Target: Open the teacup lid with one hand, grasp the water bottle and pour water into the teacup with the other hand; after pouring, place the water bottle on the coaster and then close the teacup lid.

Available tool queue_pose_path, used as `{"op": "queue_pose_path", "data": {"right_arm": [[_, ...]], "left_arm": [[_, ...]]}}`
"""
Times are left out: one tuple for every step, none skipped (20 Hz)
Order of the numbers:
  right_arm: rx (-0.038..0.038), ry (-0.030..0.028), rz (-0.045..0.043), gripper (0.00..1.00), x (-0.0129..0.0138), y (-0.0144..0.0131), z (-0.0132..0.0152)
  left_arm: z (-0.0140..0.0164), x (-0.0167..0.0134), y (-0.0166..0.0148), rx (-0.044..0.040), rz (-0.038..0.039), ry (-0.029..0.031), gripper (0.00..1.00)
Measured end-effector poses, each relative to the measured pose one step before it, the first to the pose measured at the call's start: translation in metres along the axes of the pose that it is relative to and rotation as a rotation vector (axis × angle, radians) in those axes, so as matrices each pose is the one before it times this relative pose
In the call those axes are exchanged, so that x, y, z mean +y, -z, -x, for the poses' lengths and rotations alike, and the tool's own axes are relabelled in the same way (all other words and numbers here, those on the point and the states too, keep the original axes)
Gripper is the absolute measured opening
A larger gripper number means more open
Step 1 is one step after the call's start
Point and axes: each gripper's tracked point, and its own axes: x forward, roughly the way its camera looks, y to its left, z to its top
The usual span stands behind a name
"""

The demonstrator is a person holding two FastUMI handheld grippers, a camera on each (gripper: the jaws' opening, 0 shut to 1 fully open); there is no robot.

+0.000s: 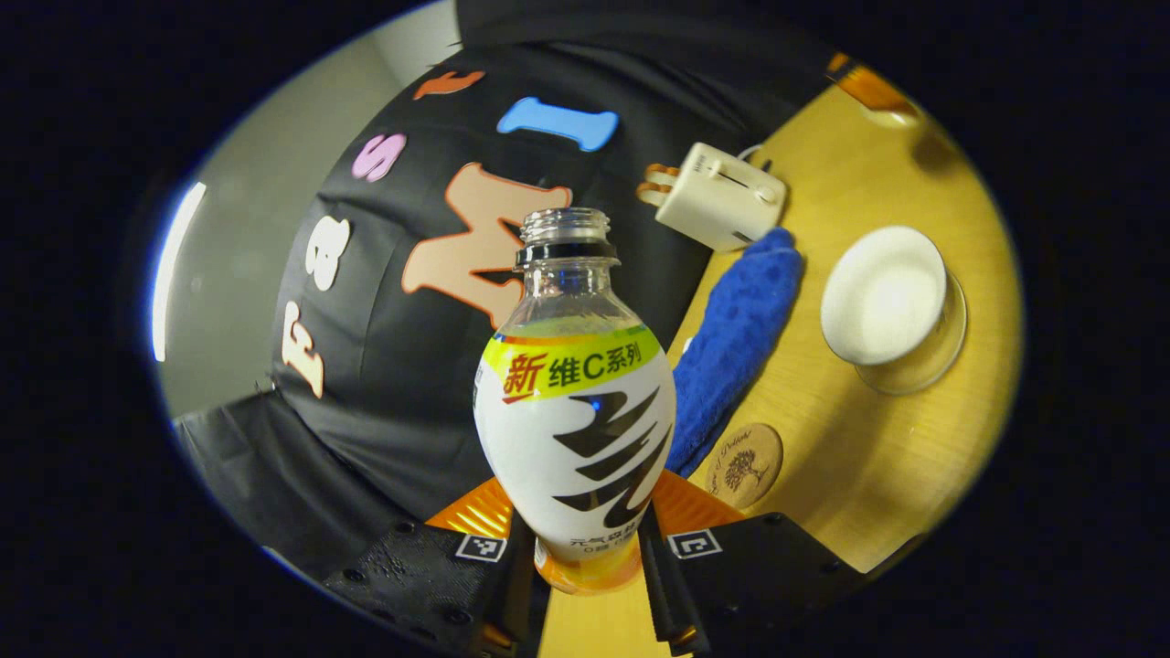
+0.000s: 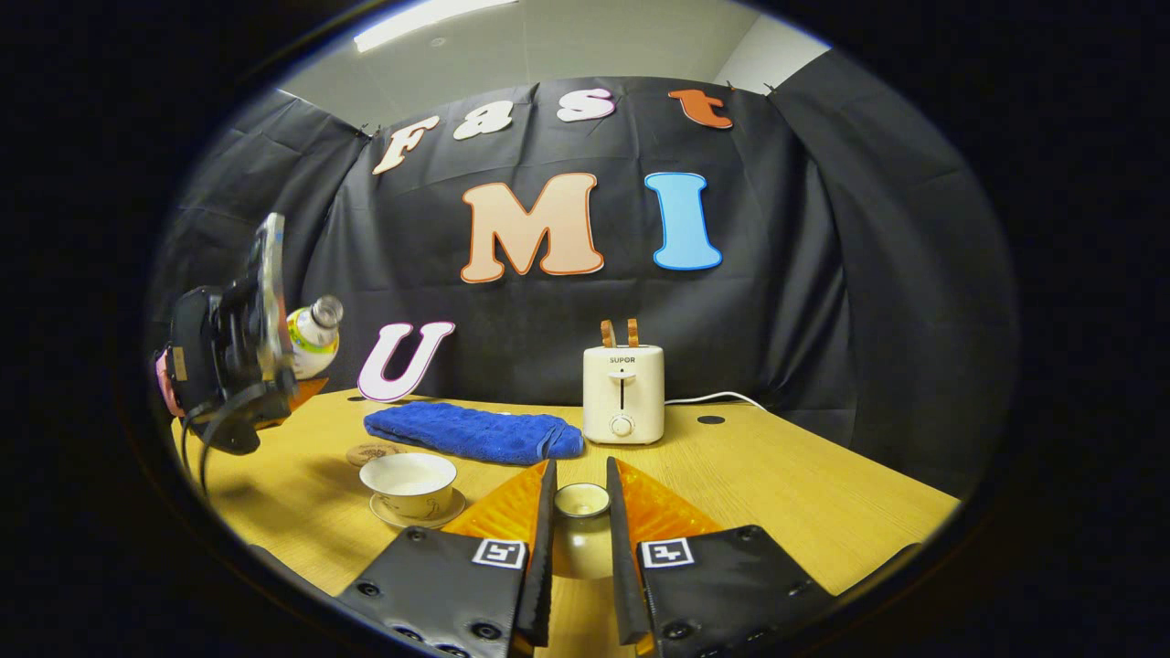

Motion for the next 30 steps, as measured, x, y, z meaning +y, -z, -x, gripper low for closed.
{"op": "queue_pose_path", "data": {"right_arm": [[0.00033,0.00011,0.00004,0.31,-0.00001,0.00016,-0.00028],[0.00068,0.00011,-0.00021,0.31,0.00001,-0.00024,-0.00003],[-0.00024,-0.00004,0.00047,0.31,0.00025,-0.00026,0.00014],[0.00032,0.00011,-0.00022,0.31,-0.00013,0.00014,-0.00007],[0.00072,0.00011,0.00023,0.31,0.00027,0.00065,0.00034],[-0.00053,0.00043,-0.00036,0.31,-0.00001,-0.0003,-0.00009],[0.00012,0.00006,0.00009,0.33,0.00034,-0.00027,0.00001],[0.00066,-0.00025,0.00034,0.31,-0.00013,0.00004,0.0],[-0.00031,-0.00003,-0.00014,0.31,-0.00004,0.00042,-0.0001],[0.00007,-0.0001,0.00004,0.31,-0.00019,-0.00032,-0.00007],[0.00002,0.00001,-0.00004,0.31,0.00015,0.00011,-0.00007],[0.00018,-0.00011,0.00001,0.31,-0.00022,-0.00022,-0.00012],[-0.00013,-0.00008,0.00003,0.33,0.00024,0.0002,0.00052],[-0.00026,0.00009,-0.00017,0.31,-0.00001,0.00006,0.0001],[-0.00009,0.00002,0.00023,0.33,-0.00009,0.00013,-0.00034],[-0.00003,-0.00012,-0.00001,0.31,0.00013,-0.00013,0.00016],[0.00029,-0.00004,0.00021,0.33,-0.00003,0.00036,-0.00017],[-0.00005,-0.0001,0.00009,0.31,-0.0002,-0.00084,0.00027],[-0.00002,0.0,-0.00007,0.32,0.00003,0.00042,-0.00023],[-0.00025,-0.00009,0.00005,0.33,0.00003,0.00013,-0.00012],[-0.00043,0.0001,-0.00001,0.33,-0.00012,0.0001,-0.00005],[0.00011,0.00012,-0.00003,0.31,0.0,-0.00026,-0.00002],[0.00023,0.0,0.00005,0.32,0.00033,0.00013,-0.00001],[-0.00027,-0.00001,0.00015,0.32,0.0,-0.00032,0.00055],[0.00018,0.00002,-0.00009,0.32,-0.00017,-0.00001,-0.00026],[0.00001,-0.00008,0.00009,0.32,-0.00007,-0.00022,0.00002],[0.00003,-0.00004,-0.00005,0.33,0.00011,0.00049,-0.00019],[-0.00009,-0.00004,0.00012,0.33,-0.00016,-0.00018,0.00023],[-0.00005,0.00019,-0.00007,0.33,0.00025,0.0002,-0.00002],[0.00007,-0.00016,0.00002,0.33,-0.00006,-0.00023,0.00007]], "left_arm": [[-0.00383,0.00831,0.00087,-0.00808,0.06656,-0.01642,0.49],[-0.00504,0.00658,0.00049,-0.01138,0.07836,-0.01352,0.49],[-0.00451,0.00363,0.00191,-0.00223,0.09312,-0.00373,0.48],[-0.00369,0.0025,0.00101,0.00138,0.10605,0.00619,0.46],[-0.00498,0.00049,0.00137,0.00301,0.10555,0.01494,0.48],[-0.0034,0.0024,0.0038,0.00082,0.09735,0.01701,0.48],[-0.00596,-0.00127,0.00354,0.00552,0.08314,0.01563,0.48],[-0.00357,-0.00181,0.00418,0.00222,0.06725,0.0175,0.48],[-0.00442,-0.00332,0.00528,0.00446,0.05323,0.02097,0.48],[-0.00286,0.00022,0.00509,0.00496,0.04016,0.01519,0.48],[-0.00511,-0.001,0.00514,0.00427,0.03244,0.00833,0.48],[-0.00399,-0.00223,0.00443,0.00162,0.02934,0.01624,0.48],[-0.00184,-0.00231,0.00315,0.00172,0.02684,0.02121,0.48],[-0.00204,-0.00368,0.0028,0.00519,0.02167,0.02292,0.48],[-0.00288,-0.00289,0.00364,0.00837,0.01541,0.01594,0.48],[-0.00272,-0.00526,0.00576,0.01164,0.00901,0.01748,0.48],[-0.00566,-0.00538,0.00426,0.00695,0.00446,0.00945,0.48],[-0.00878,-0.00473,0.00234,0.00577,-0.00278,0.0066,0.49],[-0.00593,-0.00411,-0.00035,-0.00057,-0.00274,0.00765,0.49],[-0.00307,-0.00326,-0.00086,-0.00638,-0.0003,0.00453,0.48],[-0.00359,-0.00143,-0.00168,-0.00869,0.00471,0.00717,0.49],[-0.00208,-0.00217,0.00174,0.0027,0.00254,0.0021,0.48],[-0.00147,-0.00118,0.00341,0.0096,0.0005,0.00337,0.49],[0.00198,0.00123,0.00336,0.00876,0.00136,0.00412,0.48],[-0.00037,-0.00089,0.00014,0.00484,0.003,0.00693,0.49],[-0.00008,-0.00071,0.00086,0.00406,0.00083,0.00429,0.49],[0.00034,-0.00022,0.0013,0.00362,-0.00324,0.00256,0.48],[-0.00066,0.00053,0.00087,0.00185,-0.00418,-0.00048,0.49],[0.0001,0.00065,-0.00023,-0.00074,-0.00214,0.00048,0.49],[-0.00051,-0.00155,0.00032,0.00035,0.00098,0.00449,0.49]]}}
